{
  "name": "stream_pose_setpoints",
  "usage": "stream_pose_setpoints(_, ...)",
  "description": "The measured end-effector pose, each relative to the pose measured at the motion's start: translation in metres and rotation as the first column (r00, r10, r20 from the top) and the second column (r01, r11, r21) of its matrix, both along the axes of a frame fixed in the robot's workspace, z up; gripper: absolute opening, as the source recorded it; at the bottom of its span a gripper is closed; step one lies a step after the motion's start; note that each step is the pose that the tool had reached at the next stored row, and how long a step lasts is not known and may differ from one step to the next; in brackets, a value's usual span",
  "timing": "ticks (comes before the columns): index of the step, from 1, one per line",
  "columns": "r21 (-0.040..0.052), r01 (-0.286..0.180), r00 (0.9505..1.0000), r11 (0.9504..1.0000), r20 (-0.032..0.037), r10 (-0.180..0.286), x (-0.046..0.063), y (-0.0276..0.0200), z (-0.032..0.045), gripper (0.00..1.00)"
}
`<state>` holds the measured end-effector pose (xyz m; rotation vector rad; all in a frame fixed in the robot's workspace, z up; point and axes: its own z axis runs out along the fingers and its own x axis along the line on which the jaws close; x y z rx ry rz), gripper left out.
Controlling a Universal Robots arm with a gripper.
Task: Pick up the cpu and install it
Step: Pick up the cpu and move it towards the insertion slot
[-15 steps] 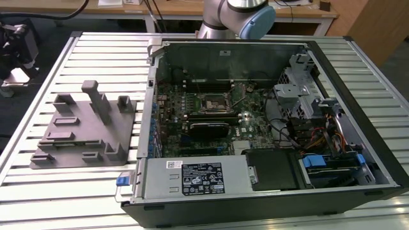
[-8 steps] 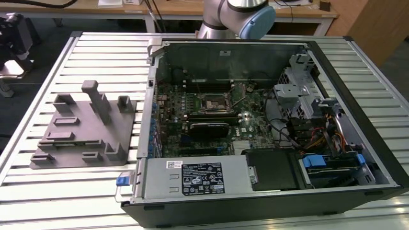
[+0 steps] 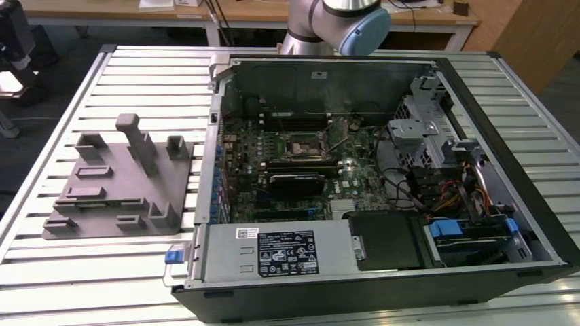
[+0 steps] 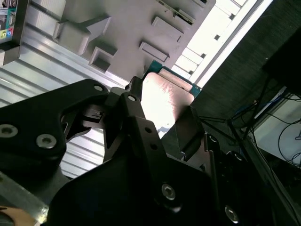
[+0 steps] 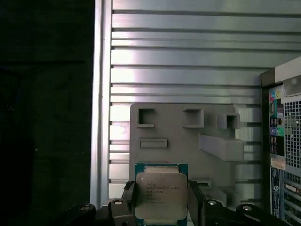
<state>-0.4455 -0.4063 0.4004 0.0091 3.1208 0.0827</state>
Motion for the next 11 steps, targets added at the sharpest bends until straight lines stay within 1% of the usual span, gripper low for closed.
stream_pose_setpoints(5, 0.0, 0.0, 1.0, 1.0, 0.0023, 0.0, 0.0, 0.0001, 0.0142, 0.53)
stream_pose_setpoints(7, 0.0, 0.0, 1.0, 1.0, 0.0027, 0.0, 0.0, 0.0001, 0.0185, 0.53)
stream_pose_setpoints(11, 0.0001, 0.0, 1.0, 1.0, 0.0028, 0.0, 0.0, 0.0001, 0.019, 0.53)
